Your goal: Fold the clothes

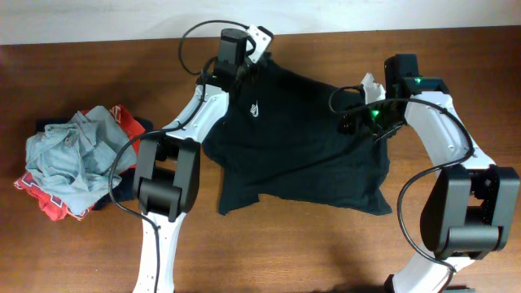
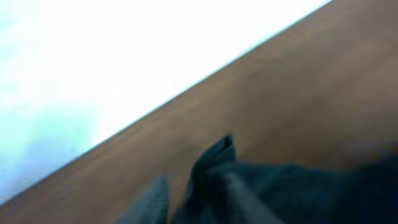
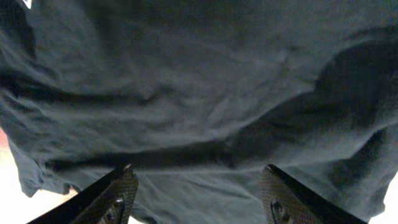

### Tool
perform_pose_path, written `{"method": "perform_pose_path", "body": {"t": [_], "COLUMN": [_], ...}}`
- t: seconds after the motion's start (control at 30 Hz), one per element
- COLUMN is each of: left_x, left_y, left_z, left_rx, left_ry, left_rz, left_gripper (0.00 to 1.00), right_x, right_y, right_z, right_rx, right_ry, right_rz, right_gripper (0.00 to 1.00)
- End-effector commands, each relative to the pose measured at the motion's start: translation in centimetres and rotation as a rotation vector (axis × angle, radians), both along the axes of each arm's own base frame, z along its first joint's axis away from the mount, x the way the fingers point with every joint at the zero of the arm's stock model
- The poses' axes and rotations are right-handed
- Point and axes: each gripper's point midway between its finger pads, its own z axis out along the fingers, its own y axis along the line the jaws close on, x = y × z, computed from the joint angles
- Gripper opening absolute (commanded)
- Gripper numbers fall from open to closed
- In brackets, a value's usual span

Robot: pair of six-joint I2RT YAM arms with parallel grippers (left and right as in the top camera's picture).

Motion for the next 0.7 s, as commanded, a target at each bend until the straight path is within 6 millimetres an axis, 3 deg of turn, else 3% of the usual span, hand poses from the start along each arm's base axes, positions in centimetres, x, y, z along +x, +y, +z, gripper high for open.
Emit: {"method": "perform_pose_path", "body": {"t": [0.0,0.03,0.1,0.27,0.33,0.43,0.53,0.67], "left_x": [1.3,1.3,1.1,-2.4,-4.4,-7.9,-10.6,-13.3], "left_y": [3.2,3.8,4.7,5.7,5.2,4.1,3.9,3.9], "left_z": [-1.8,-1.8,-1.8,-2.0,-1.9,-2.3,-2.9,-3.3], "left_rx": [0.032,0.043,0.061,0.129,0.138,0.171,0.211,0.251], "left_ry": [0.012,0.017,0.046,0.240,0.319,0.438,0.532,0.624], "left_rz": [0.137,0.157,0.174,0.157,0.112,0.036,0.016,0.000], "left_gripper": [0.55,0.66,0.99,0.99,0.92,0.68,0.47,0.42], "right_x": [0.0,-0.1,-0.2,-0.9,-1.4,-3.1,-4.8,-6.5], "right_y": [-0.3,-0.4,-0.8,-1.2,-2.0,-4.1,-4.4,-4.3], "right_z": [1.3,1.2,1.1,0.8,0.5,-0.1,-0.2,-0.2], "right_rx": [-0.015,-0.024,-0.043,-0.068,-0.106,-0.219,-0.244,-0.243], "right_ry": [-0.029,-0.023,-0.016,0.018,0.051,0.144,0.217,0.287], "right_rz": [0.004,0.002,-0.002,-0.019,-0.063,-0.169,-0.178,-0.168], "right_gripper": [0.68,0.68,0.68,0.68,0.68,0.68,0.66,0.65]}}
